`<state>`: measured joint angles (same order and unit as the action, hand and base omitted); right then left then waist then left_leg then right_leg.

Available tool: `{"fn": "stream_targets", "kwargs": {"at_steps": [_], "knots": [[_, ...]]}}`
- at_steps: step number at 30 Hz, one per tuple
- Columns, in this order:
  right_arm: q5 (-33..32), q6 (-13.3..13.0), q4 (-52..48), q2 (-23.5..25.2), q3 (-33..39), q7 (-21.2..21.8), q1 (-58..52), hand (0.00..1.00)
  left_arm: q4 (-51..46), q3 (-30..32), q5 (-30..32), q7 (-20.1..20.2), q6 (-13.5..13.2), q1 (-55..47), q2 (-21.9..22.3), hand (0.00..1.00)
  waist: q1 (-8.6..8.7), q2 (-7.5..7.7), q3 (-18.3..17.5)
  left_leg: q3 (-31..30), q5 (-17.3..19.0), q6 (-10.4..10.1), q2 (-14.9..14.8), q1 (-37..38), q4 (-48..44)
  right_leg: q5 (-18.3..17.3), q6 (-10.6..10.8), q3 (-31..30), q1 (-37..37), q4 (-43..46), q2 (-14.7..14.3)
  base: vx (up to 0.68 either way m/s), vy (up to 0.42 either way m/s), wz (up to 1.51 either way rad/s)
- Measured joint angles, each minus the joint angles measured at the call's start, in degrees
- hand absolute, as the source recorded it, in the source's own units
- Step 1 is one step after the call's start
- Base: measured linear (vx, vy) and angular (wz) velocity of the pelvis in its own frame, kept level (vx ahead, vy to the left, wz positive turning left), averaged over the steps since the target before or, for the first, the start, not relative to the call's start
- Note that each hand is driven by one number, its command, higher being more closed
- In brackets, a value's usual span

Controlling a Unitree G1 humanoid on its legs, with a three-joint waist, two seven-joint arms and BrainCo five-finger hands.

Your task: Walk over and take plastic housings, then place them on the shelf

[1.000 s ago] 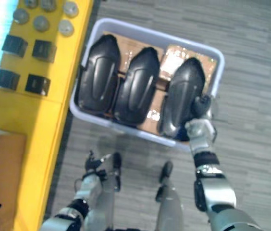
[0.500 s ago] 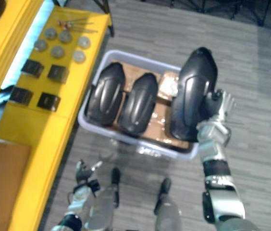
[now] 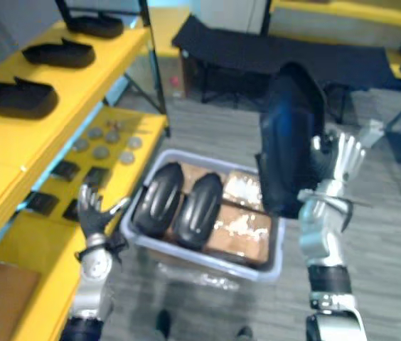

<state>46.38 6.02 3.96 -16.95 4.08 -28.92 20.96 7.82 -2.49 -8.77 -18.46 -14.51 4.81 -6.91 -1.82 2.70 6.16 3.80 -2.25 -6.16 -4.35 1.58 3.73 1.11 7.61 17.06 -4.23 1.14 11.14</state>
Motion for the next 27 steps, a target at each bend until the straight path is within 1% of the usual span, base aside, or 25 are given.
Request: {"fn": "stream_targets", "kwargs": {"at_steps": [1, 3, 5, 7, 8, 11, 13, 14, 17, 19, 22, 25, 27], "knots": [[0.19, -0.90, -0.78, 0.80, -1.87, 0.09, 0.00, 1.00, -0.01, -1.88, -1.29, 1.95, 0.15, 1.32, -0.08, 0.00, 0.02, 0.08, -0.66, 0.05, -0.12, 0.00, 0.06, 0.55, 0.23, -0.01, 0.01, 0.01, -0.41, 0.00, 0.00, 0.00, 0.000, 0.00], [1.16, -1.75, -1.37, 1.88, -4.01, 0.13, 0.02, 1.00, 0.00, -4.60, -3.53, 4.27, 0.26, 3.19, -0.17, 0.00, 0.09, 0.06, -1.02, -0.03, -0.47, 0.03, 0.16, 1.54, 0.77, -0.03, 0.03, 0.06, -1.21, 0.00, -0.01, -0.05, 0.001, 0.02], [2.26, -2.88, -1.36, 3.41, -7.55, 0.28, 0.07, 1.00, 0.05, -9.62, -8.30, 7.86, 0.67, 6.43, -0.15, 0.00, 0.09, 0.09, -1.44, -0.01, -0.60, 0.05, 0.37, 2.34, 0.82, -0.22, 0.27, 0.05, -1.95, 0.01, 0.05, -0.09, -0.002, -0.02], [2.94, -3.46, -1.35, 4.24, -9.63, 0.32, 0.28, 1.00, 0.52, -12.83, -11.24, 9.31, 1.10, 9.27, 0.13, 0.00, 0.18, 0.02, -1.71, -0.03, -1.06, 0.13, 0.47, 2.29, 0.93, -0.34, 0.31, 0.05, -1.88, 0.00, 0.11, -0.10, -0.016, -0.02], [3.72, -3.51, -1.30, 4.52, -10.79, 0.33, 0.43, 1.00, 1.24, -14.52, -11.71, 10.14, 1.28, 11.07, 0.42, 0.00, 0.20, 0.00, -1.72, -0.08, -1.33, 0.07, 0.35, 2.23, 1.11, -0.43, 0.29, 0.00, -1.91, -0.18, 0.07, -0.11, -0.027, -0.01], [4.07, -3.52, -1.12, 5.52, -12.51, 0.33, 1.37, 1.00, 4.28, -17.49, -11.71, 10.73, 2.40, 13.98, 0.77, 0.00, 0.49, -0.06, -1.76, -0.23, -1.87, -0.19, -0.15, 2.19, 1.26, -0.48, 0.19, 0.00, -1.91, -0.22, -0.43, -0.11, -0.041, 0.00], [4.18, -3.51, -0.69, 6.14, -13.27, 0.27, 2.54, 1.00, 6.60, -18.87, -11.69, 10.66, 2.77, 14.92, 0.84, 0.00, 0.99, -0.16, -1.82, -0.29, -2.05, -0.22, -0.35, 2.14, 1.27, -0.49, 0.15, -0.03, -1.88, -0.23, -0.60, -0.08, -0.029, 0.00], [5.07, -3.51, -0.50, 6.15, -13.72, 0.27, 3.06, 1.00, 8.08, -19.20, -11.71, 10.63, 3.34, 15.57, 1.17, 0.00, 1.05, -0.14, -1.84, -0.27, -2.17, -0.25, -0.48, 2.07, 1.28, -0.46, 0.08, -0.09, -1.84, -0.38, -0.69, -0.06, -0.024, -0.01], [6.24, -3.53, -0.29, 6.27, -14.79, 0.26, 3.20, 1.00, 10.04, -19.70, -11.73, 10.33, 3.88, 17.07, 1.65, 0.00, 1.03, 0.14, -2.02, -0.43, -2.46, -0.37, -0.83, 1.35, 1.27, -0.09, -0.11, -0.07, -1.52, -0.94, -0.96, -0.04, -0.023, 0.03], [6.26, -3.52, 1.63, 6.48, -15.84, 0.27, 3.47, 1.00, 11.73, -21.06, -11.74, 9.99, 4.67, 18.52, 1.00, 0.00, 0.92, 0.56, -2.30, -0.48, -2.77, -0.51, -0.95, 0.97, 1.27, 0.06, -0.19, -0.05, -1.28, -1.13, -1.17, 0.00, 0.000, 0.00], [6.32, -3.54, 3.14, 6.80, -17.12, 0.33, 3.56, 1.00, 13.53, -21.53, -11.76, 9.85, 4.78, 19.48, 1.34, 0.00, 0.93, 1.06, -2.62, -0.54, -2.86, -0.62, -0.91, 0.46, 1.20, 0.75, -0.35, 0.05, -1.20, -1.82, -1.46, 0.00, 0.000, 0.00], [6.32, -3.47, 3.77, 7.31, -17.08, 0.33, 3.90, 1.00, 14.93, -22.45, -12.00, 9.71, 5.17, 20.26, 1.30, 0.00, 0.95, 1.07, -2.63, -0.56, -2.97, -0.75, -0.87, 0.36, 0.97, 0.95, -0.43, 0.09, -1.29, -2.17, -1.53, 0.00, 0.000, 0.00], [6.32, -3.47, 3.76, 7.31, -17.09, 0.33, 4.11, 1.00, 15.14, -22.94, -13.41, 9.62, 5.24, 20.45, 1.30, 0.00, 0.95, 1.07, -2.63, -0.62, -2.97, -0.75, -0.95, 0.36, 0.97, 1.00, -0.50, 0.13, -1.44, -2.40, -1.70, 0.00, 0.000, 0.00]]}}
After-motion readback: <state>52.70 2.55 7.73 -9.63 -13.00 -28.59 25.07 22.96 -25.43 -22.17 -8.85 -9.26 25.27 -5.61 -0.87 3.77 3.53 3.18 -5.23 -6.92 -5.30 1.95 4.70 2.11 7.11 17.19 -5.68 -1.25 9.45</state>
